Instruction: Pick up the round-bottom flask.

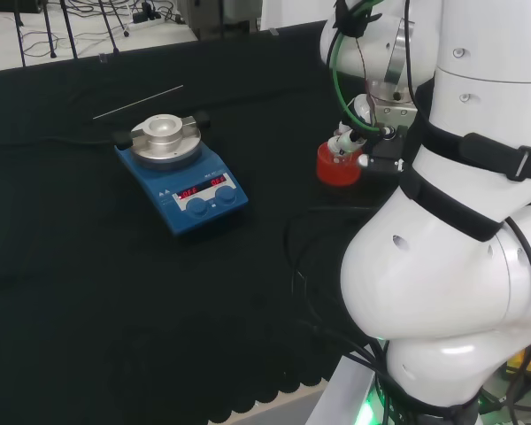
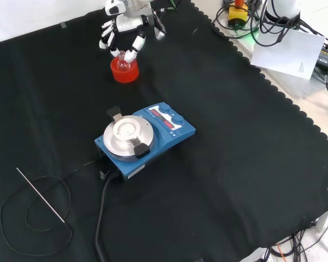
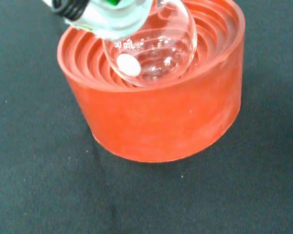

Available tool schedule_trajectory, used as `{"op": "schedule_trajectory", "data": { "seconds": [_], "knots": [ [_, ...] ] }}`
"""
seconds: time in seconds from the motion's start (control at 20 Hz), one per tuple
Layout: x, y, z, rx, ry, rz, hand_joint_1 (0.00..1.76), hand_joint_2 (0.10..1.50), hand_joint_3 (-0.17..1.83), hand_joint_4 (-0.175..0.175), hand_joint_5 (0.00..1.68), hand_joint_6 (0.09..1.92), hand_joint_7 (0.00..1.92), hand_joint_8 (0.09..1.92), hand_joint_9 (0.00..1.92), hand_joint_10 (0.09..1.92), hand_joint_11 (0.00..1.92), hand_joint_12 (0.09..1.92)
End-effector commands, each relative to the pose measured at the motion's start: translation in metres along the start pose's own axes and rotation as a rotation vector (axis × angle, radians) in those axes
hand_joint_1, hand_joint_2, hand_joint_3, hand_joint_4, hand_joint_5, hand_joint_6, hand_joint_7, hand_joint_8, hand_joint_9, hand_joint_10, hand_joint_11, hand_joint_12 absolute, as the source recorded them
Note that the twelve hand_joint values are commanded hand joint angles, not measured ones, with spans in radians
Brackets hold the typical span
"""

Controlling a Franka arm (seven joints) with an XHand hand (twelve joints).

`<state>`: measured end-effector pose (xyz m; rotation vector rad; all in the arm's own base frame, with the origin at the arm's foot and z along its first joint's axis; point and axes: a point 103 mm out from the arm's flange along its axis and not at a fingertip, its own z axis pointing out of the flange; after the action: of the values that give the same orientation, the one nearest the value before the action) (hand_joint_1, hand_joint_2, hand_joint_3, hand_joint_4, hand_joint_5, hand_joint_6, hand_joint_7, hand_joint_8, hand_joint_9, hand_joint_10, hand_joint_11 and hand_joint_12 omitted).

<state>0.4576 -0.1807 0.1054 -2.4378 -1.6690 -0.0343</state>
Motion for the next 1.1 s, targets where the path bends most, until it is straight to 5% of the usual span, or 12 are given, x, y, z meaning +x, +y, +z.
{"op": "schedule_trajectory", "data": {
  "seconds": [0.05, 0.45, 1.1],
  "knots": [
    [0.003, 0.0, -0.006, -0.028, -0.01, 0.008, 1.01, 1.02, 0.22, 0.167, 0.96, 1.08, 0.42, 0.65, 0.59, 0.65, 0.23, 1.34],
    [0.007, -0.001, -0.027, -0.025, 0.014, 0.007, 1.04, 0.84, 0.57, 0.13, 0.98, 1.14, 0.45, 0.62, 0.64, 0.61, 0.26, 1.33],
    [0.041, -0.016, -0.086, -0.004, -0.004, -0.033, 1.05, 0.76, 0.72, 0.13, 1.01, 1.15, 0.44, 0.62, 0.64, 0.61, 0.27, 1.32]
  ]
}}
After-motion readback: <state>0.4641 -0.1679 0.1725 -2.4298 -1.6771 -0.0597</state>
